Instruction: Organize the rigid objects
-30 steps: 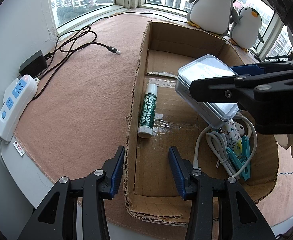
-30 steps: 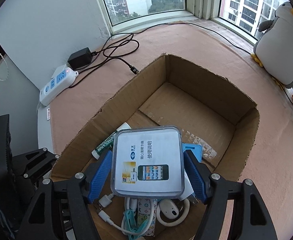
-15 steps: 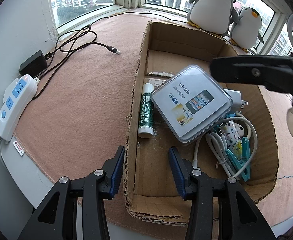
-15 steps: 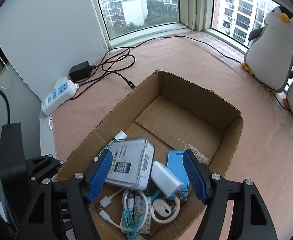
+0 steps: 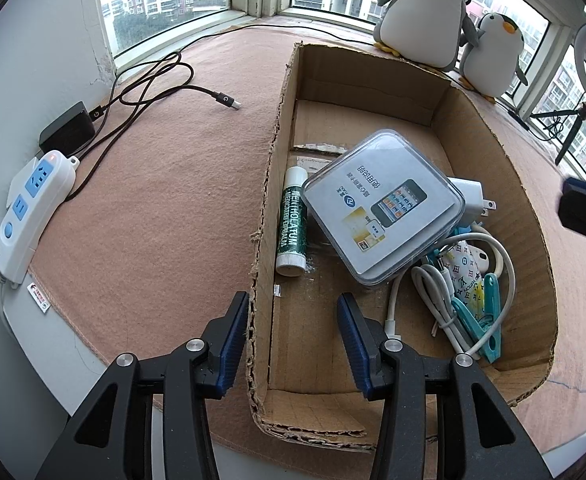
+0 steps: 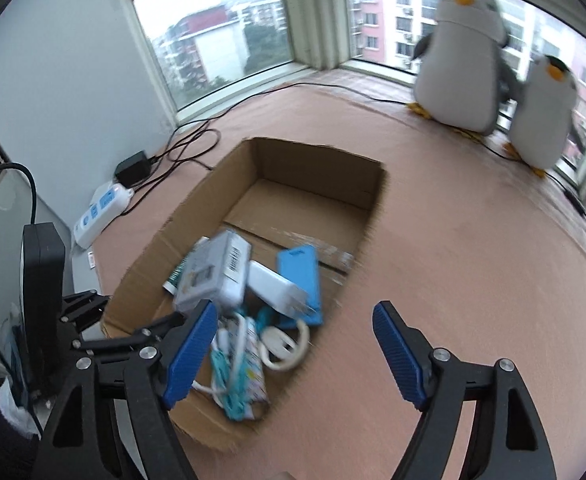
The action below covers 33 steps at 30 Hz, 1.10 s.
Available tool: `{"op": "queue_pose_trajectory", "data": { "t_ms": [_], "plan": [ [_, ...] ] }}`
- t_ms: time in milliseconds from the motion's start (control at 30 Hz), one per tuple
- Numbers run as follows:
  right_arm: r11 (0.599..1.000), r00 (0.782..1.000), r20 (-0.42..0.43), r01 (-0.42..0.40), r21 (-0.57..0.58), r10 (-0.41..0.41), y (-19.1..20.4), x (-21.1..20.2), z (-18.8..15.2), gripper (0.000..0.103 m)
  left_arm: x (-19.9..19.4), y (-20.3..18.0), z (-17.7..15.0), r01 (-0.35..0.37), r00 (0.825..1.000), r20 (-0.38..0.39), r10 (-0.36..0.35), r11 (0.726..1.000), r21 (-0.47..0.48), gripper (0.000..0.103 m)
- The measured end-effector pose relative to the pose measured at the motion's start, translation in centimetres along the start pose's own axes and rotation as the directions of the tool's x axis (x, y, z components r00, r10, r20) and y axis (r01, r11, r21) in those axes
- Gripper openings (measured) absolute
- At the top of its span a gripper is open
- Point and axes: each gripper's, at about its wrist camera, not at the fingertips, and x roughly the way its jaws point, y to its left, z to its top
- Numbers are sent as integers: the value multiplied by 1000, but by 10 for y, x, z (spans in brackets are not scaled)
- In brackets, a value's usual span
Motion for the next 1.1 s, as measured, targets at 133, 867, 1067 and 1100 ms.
{"op": "queue_pose_trajectory", "data": {
  "t_ms": [133,867,1067,1100],
  "plan": [
    [997,1000,-6,23,68,-23,-18,-8,-21,78,-1,-1,-1,-4,1000,-2,4,1000,6,48],
    [970,984,82,140,197,-159,-25,-55,-84,78,-44,-15,-15,-47,995,88,44,998,37,48],
    [968,976,130,146,206,-175,-20,-78,-90,78,-77,-18,-25,-44,987,157,42,999,8,48],
    [967,975,134,145,208,-175,-20,-81,-90,78,-81,-18,-26,-36,986,165,35,999,3,48]
  ]
}}
